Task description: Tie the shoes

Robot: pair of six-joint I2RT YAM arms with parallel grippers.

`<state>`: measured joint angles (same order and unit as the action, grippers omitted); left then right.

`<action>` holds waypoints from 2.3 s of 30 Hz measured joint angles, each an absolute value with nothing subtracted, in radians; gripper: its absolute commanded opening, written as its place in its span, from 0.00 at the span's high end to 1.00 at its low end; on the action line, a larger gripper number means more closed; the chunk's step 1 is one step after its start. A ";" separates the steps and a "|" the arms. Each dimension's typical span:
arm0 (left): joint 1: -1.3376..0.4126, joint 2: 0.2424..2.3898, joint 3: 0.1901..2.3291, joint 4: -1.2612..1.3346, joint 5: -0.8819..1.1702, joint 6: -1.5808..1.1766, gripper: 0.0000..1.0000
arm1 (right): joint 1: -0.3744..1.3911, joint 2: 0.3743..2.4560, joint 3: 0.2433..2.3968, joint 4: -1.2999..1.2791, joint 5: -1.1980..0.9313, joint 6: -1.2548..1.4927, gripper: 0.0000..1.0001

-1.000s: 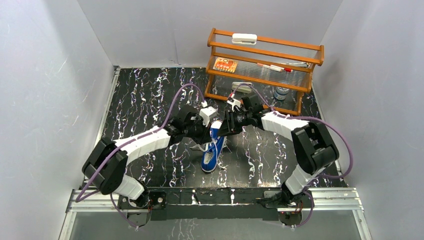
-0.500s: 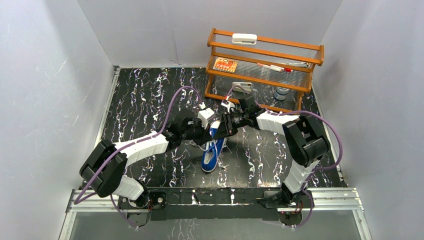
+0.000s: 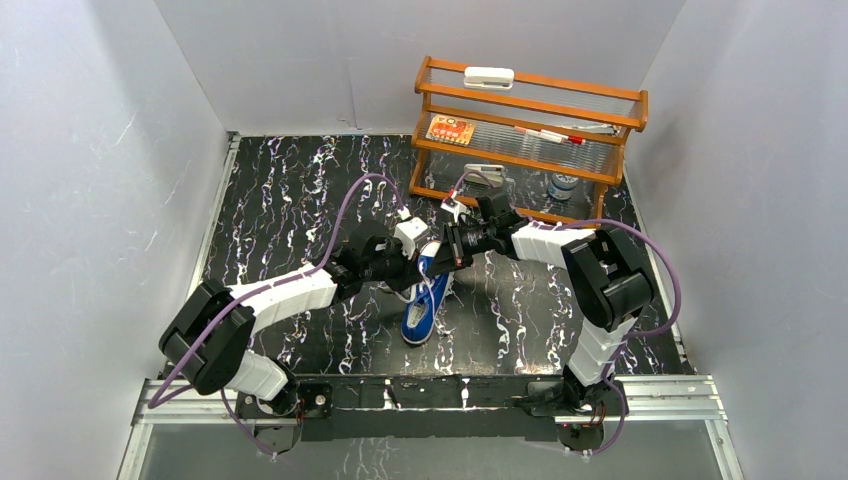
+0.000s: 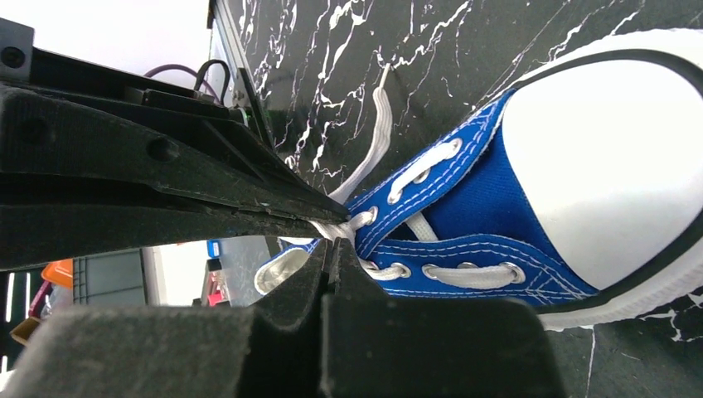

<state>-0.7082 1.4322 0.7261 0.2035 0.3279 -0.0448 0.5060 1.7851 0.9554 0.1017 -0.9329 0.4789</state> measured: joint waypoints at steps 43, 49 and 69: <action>-0.709 1.436 0.727 0.205 0.298 -0.060 1.00 | 0.530 1.781 0.947 0.098 -0.931 0.424 1.00; -0.712 1.455 0.727 0.236 0.291 -0.069 1.00 | 0.538 1.749 0.933 0.113 -0.905 0.474 1.00; -0.682 1.534 0.601 0.547 0.363 -0.338 1.00 | 0.556 1.722 0.834 0.263 -0.776 0.765 0.97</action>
